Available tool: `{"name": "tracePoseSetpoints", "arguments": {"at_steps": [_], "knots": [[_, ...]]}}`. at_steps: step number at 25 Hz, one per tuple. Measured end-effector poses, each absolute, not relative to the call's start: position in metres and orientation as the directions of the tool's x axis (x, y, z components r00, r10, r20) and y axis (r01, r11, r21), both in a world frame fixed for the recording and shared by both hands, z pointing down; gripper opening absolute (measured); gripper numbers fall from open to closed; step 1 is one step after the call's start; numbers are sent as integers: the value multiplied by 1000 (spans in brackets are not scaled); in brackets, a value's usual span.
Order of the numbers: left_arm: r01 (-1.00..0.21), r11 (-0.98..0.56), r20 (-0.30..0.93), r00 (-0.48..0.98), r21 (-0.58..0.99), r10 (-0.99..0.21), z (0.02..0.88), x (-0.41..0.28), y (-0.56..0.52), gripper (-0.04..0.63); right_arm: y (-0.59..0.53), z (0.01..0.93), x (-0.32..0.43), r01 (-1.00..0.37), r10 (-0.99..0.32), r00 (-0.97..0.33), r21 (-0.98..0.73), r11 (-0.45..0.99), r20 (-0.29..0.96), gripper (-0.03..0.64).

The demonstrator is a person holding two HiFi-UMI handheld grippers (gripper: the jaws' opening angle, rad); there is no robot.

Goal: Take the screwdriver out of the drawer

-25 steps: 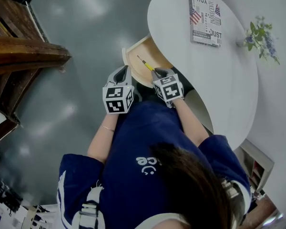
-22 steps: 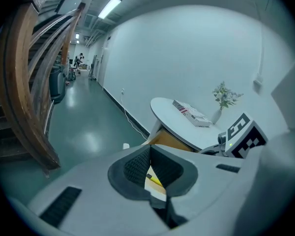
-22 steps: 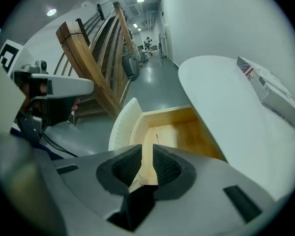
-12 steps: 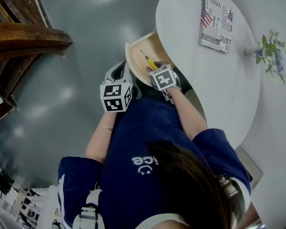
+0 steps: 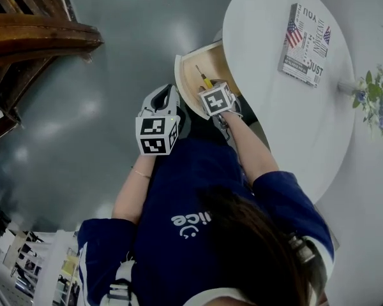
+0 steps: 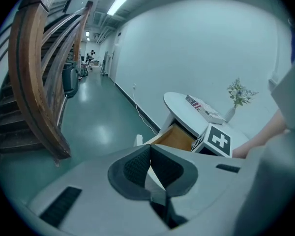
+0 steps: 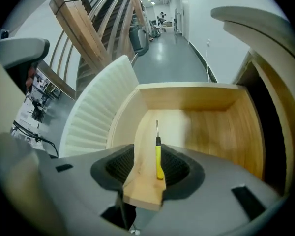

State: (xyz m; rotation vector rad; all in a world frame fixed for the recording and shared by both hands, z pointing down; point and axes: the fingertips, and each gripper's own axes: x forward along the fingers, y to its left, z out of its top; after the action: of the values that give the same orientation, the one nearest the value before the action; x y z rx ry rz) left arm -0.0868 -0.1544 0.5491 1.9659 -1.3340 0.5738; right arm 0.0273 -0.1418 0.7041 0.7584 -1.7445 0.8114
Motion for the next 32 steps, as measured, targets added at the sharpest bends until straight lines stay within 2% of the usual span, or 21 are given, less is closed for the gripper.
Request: {"name": "tracePoseSetpoints", "arguments": {"at_steps": [12,30,32], "knots": [[-949,-149,736,309,277,-603,573,-106,-143,5,-145,757,31,-778,-30,-201,-141,612,979,161],[-967,-74,776,240,244,-583,584,-111,-127,5,-139,804,30,-711,140,-96,-166,684,986,183],[-969,-68,777,231,237,-585,583,-112,-129,5,-140,806,31,-719,140,-86,-159,677,986,164]]}}
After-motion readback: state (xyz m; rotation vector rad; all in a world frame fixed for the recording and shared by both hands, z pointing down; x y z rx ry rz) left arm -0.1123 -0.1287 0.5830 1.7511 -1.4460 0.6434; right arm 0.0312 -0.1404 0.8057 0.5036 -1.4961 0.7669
